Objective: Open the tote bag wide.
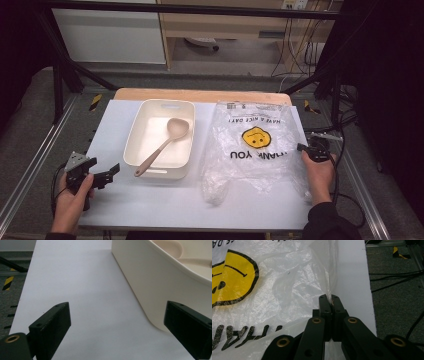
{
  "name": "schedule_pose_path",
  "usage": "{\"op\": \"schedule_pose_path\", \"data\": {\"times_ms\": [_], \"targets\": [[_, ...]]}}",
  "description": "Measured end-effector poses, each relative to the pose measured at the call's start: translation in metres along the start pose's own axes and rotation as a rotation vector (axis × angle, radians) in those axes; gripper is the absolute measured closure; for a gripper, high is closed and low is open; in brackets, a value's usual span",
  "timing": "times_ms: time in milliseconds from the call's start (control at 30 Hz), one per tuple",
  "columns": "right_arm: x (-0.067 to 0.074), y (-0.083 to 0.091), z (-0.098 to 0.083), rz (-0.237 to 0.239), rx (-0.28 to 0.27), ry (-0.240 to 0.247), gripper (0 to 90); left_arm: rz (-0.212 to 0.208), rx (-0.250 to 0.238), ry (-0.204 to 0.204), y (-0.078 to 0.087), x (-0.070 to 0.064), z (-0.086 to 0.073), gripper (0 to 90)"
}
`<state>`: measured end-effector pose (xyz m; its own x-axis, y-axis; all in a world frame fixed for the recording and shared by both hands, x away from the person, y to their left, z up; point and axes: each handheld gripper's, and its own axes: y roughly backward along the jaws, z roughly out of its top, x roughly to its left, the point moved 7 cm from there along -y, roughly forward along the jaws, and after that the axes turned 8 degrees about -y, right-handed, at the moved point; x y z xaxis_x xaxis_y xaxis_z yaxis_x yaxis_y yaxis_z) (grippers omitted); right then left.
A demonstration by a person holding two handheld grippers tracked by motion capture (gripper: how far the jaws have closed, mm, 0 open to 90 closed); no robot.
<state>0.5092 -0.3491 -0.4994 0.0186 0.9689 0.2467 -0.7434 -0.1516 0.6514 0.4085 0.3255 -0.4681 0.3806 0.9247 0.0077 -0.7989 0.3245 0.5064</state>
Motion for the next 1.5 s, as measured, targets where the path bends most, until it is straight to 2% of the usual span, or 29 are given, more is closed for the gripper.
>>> {"op": "schedule_pose_path", "data": {"times_ms": [133,267,333,567,633,667,700,767,800,833,900,1033,1167,1200,1233,1433,1500], "targets": [[0.004,-0.001,0.0,-0.003,0.006,-0.013,90.0,0.0,0.001,-0.001,-0.001,0.0,0.0,7.1],[0.011,0.001,-0.003,0.0,0.012,0.001,90.0,-0.001,0.001,0.0,0.0,0.0,0.0,7.2],[0.014,0.004,-0.004,0.0,0.008,0.027,90.0,0.001,0.001,-0.001,0.0,0.001,0.0,7.1],[0.022,0.006,-0.006,0.031,0.014,0.051,87.7,0.006,-0.005,-0.001,0.0,0.001,0.001,7.1],[0.022,0.007,-0.007,0.037,0.01,0.056,81.6,0.005,-0.004,-0.004,0.0,0.001,0.001,7.2],[0.024,0.008,-0.008,0.038,0.013,0.084,73.4,0.005,-0.005,-0.004,0.001,0.001,0.001,7.2],[0.024,0.008,-0.008,0.038,0.013,0.084,73.4,0.005,-0.004,-0.007,0.001,0.001,0.001,7.2],[0.026,0.012,-0.009,0.03,0.011,0.134,65.4,0.006,-0.009,-0.005,0.001,0.001,0.001,7.1],[0.03,0.018,-0.006,0.046,-0.011,0.146,53.6,0.007,-0.011,-0.005,0.002,0.0,0.002,7.2],[0.03,0.018,-0.006,0.046,-0.011,0.146,53.6,0.008,-0.009,-0.006,0.002,0.0,0.002,7.2],[0.032,0.024,-0.003,0.039,-0.037,0.16,40.3,0.005,-0.011,-0.007,0.002,0.0,0.002,7.2],[0.039,0.039,0.005,0.057,-0.093,0.163,25.4,0.005,-0.01,-0.009,0.002,-0.001,0.003,7.2],[0.05,0.051,0.011,0.082,-0.136,0.165,17.6,0.006,-0.013,-0.011,0.002,-0.001,0.003,7.1],[0.058,0.055,0.013,0.092,-0.146,0.171,14.2,0.007,-0.012,-0.01,0.002,0.0,0.003,7.1],[0.058,0.055,0.013,0.092,-0.146,0.171,14.2,0.008,-0.012,-0.011,0.002,0.0,0.002,7.1],[0.084,0.063,0.008,0.133,-0.143,0.221,12.5,0.013,-0.02,-0.005,0.003,0.001,0.003,7.1],[0.09,0.063,0.004,0.146,-0.127,0.235,11.8,0.012,-0.022,-0.004,0.004,0.001,0.004,7.1]]}}
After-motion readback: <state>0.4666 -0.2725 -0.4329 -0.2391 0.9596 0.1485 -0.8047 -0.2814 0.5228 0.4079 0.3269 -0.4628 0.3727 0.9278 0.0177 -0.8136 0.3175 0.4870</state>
